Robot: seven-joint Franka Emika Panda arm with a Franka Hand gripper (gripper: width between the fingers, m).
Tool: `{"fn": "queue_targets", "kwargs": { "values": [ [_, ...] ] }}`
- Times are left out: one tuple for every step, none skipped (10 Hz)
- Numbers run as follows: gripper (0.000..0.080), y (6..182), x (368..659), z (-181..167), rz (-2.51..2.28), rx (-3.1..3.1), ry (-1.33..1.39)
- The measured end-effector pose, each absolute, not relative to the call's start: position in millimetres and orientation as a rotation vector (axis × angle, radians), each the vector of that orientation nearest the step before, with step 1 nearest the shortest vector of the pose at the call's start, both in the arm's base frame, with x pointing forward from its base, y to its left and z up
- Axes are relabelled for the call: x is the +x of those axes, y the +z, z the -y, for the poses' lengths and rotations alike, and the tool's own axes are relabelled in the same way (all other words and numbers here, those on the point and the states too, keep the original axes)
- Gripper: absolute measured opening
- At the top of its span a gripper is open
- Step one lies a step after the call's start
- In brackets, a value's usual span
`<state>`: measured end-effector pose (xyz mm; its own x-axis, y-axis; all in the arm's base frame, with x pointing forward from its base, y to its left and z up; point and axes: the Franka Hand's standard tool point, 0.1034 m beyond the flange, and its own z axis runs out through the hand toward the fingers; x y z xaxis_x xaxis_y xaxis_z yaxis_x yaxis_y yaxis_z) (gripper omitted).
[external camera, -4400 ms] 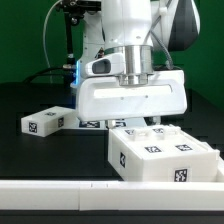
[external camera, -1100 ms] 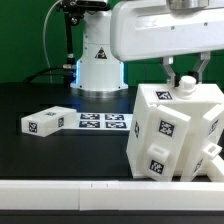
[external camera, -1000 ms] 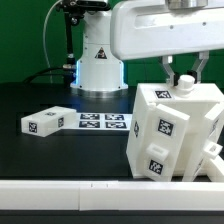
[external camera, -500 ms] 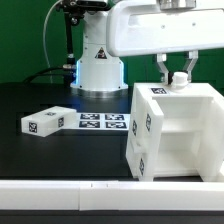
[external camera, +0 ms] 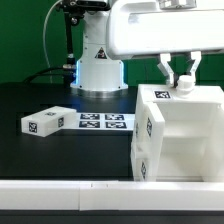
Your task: Assemble cabinet
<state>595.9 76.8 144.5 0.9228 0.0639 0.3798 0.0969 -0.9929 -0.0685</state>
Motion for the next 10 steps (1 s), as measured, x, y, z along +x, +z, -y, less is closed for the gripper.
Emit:
{"fn": "queue_targets", "kwargs": {
  "values": [
    [0.0076, 144.6, 594, -78, 0.1, -2.988, -0.627],
    [0.0076, 144.8, 593, -78, 0.078, -2.982, -0.652],
    [0.0076, 145.2, 594, -80, 0.051, -2.973, -0.674],
    [0.0071, 145.6, 594, -84, 0.03, -2.966, -0.675],
    [0.0057, 154.2, 600, -83, 0.054, -2.968, -0.68],
    [0.0057, 151.2, 599, -84, 0.055, -2.97, -0.674],
    [0.0047, 150.4, 598, -84, 0.055, -2.97, -0.672],
    [0.0047, 151.1, 597, -83, 0.034, -2.968, -0.668],
    [0.0218, 152.4, 592, -82, -0.016, -2.961, -0.651],
    [0.0401, 155.3, 584, -82, -0.065, -2.953, -0.625]
  ]
}}
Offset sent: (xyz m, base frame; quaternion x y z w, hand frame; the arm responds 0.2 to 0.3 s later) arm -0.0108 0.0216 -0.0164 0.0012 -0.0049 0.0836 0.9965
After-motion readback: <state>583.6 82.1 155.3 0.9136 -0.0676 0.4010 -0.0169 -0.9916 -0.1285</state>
